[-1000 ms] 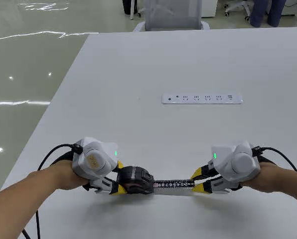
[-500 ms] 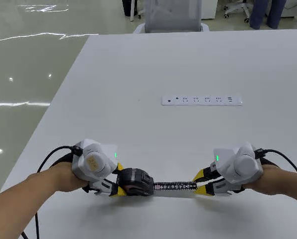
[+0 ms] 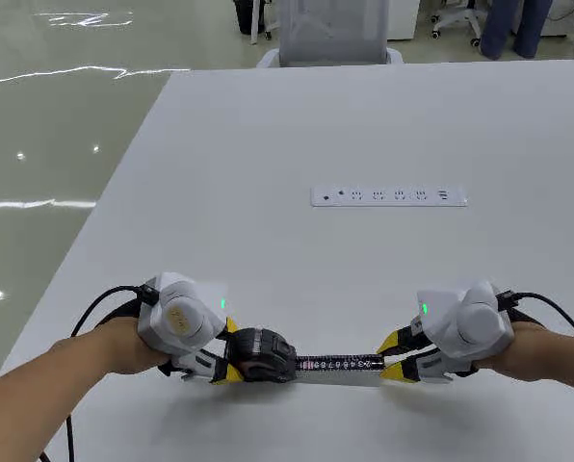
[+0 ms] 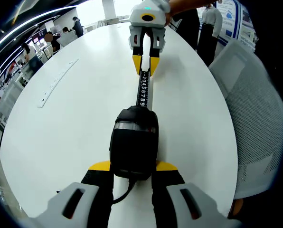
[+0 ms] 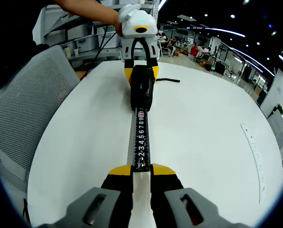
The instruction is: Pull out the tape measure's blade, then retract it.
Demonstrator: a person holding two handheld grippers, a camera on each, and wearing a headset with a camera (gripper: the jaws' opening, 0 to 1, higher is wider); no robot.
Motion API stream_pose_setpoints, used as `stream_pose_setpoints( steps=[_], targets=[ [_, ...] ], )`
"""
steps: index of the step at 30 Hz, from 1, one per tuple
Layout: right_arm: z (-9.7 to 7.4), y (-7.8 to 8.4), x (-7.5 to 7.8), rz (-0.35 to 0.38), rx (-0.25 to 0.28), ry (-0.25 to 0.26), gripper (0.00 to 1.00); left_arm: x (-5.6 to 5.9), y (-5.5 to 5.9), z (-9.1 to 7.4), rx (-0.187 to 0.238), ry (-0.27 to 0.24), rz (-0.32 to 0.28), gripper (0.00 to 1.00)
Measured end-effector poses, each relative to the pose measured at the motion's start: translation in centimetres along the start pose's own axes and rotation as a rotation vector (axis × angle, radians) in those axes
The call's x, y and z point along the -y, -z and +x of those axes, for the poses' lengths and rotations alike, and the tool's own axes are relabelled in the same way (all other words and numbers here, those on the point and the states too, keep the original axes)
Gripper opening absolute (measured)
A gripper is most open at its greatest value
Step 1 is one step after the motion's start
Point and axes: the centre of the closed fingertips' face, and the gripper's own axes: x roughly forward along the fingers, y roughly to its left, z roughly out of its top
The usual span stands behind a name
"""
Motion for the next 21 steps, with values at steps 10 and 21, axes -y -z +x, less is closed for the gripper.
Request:
stream_pose_setpoints(
  steps=[10,21],
  targets=[
    [-0.24,0.24,0.0,-0.001,0.001,0.002,0.11,-0.06,0.03,0.0,-0.002,0.0,0.002,0.26],
    [-0.62,0.69,-0.01,0.004,-0.003,0.005,0.12,-0.07,0.04,0.06,-0.003,0.001,0.004,0.26]
  ],
)
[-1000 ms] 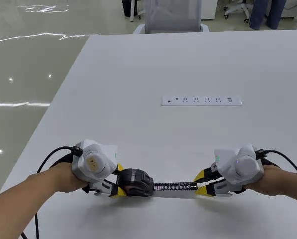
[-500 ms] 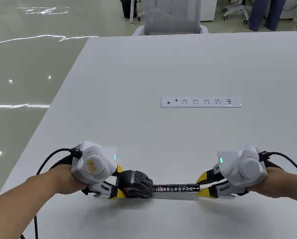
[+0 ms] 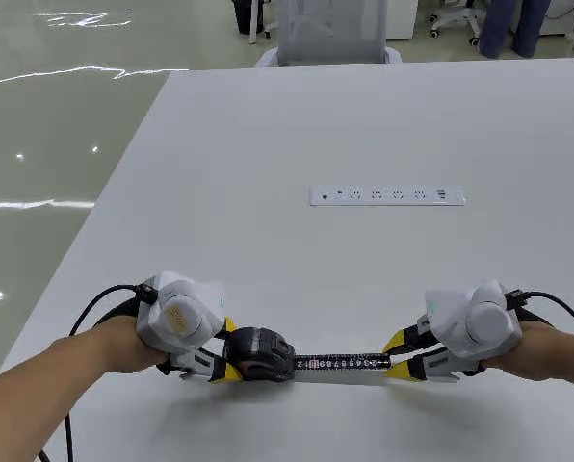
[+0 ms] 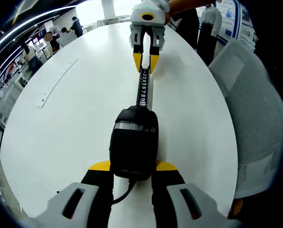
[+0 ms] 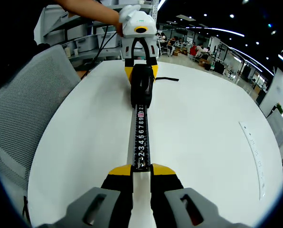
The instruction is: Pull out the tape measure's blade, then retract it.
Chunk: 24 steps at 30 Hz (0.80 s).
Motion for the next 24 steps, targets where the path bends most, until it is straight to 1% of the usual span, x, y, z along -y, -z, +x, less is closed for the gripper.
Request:
stream_pose_setpoints(
  steps=[14,24],
  targets=[
    [-0.59,0.6,-0.15,0.006,0.0,0.003,0.11,0.07,-0.05,0.04,-0.001,0.0,0.0,0.26],
    [-0.87,0.73,-0.18,0.011,0.0,0.001,0.11,0.17,-0.13,0.0,-0.002,-0.001,0.001,0.26]
  ],
)
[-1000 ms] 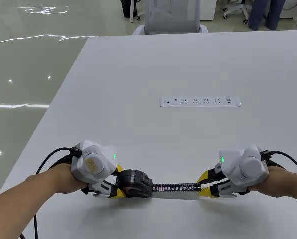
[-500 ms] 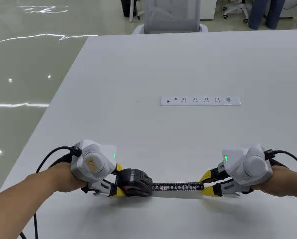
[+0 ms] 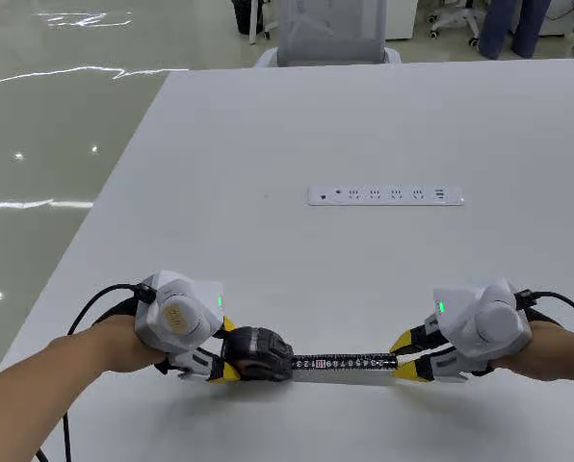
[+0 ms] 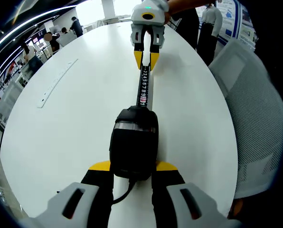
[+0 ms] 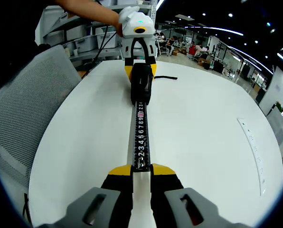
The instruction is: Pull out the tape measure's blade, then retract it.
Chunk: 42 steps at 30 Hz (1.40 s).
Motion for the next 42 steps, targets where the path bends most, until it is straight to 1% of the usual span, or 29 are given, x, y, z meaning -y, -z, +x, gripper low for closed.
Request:
stream_pose_setpoints(
  steps=[14,35,42],
  targets=[
    [-0.2,0.22,0.12,0.006,0.004,-0.003,0.11,-0.17,0.12,-0.04,-0.004,0.001,0.0,0.26],
    [-0.63,0.58,-0.15,0.013,0.004,-0.003,0.11,-0.06,0.15,-0.06,-0.009,0.001,0.002,0.26],
    [-0.84,0.75,0.0,0.012,0.002,0.002,0.11,-0.06,0.13,-0.09,-0.009,0.001,0.001,0.26]
  ],
)
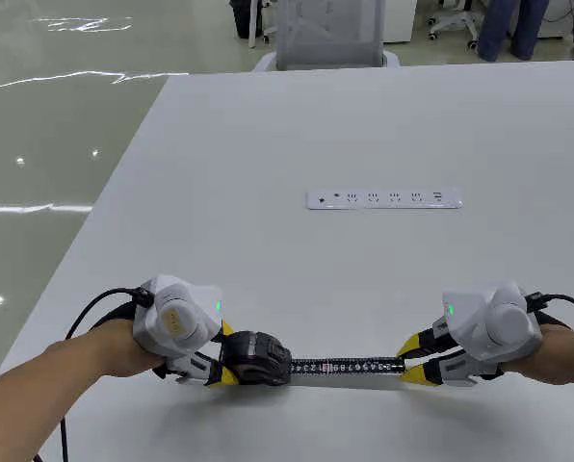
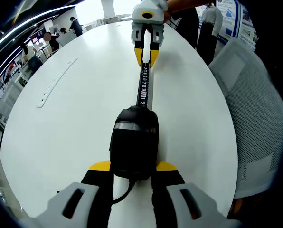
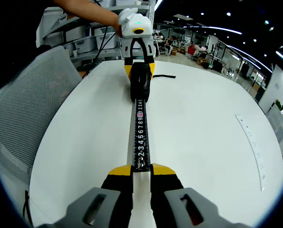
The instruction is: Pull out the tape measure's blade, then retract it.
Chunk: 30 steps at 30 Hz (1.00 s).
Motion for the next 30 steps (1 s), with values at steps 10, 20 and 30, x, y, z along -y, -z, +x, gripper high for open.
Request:
stream_pose_setpoints(
  steps=[10,20,30],
  targets=[
    [-0.3,0.3,0.2,-0.005,-0.004,0.005,0.11,-0.1,0.0,0.0,-0.003,0.0,0.001,0.26],
    [-0.6,0.7,0.2,-0.003,-0.008,0.009,0.11,0.0,-0.1,0.0,-0.004,0.001,0.001,0.26],
    [-0.9,1.1,0.2,0.002,-0.009,0.011,0.11,0.0,-0.1,0.0,-0.005,-0.002,0.001,0.26]
  ],
)
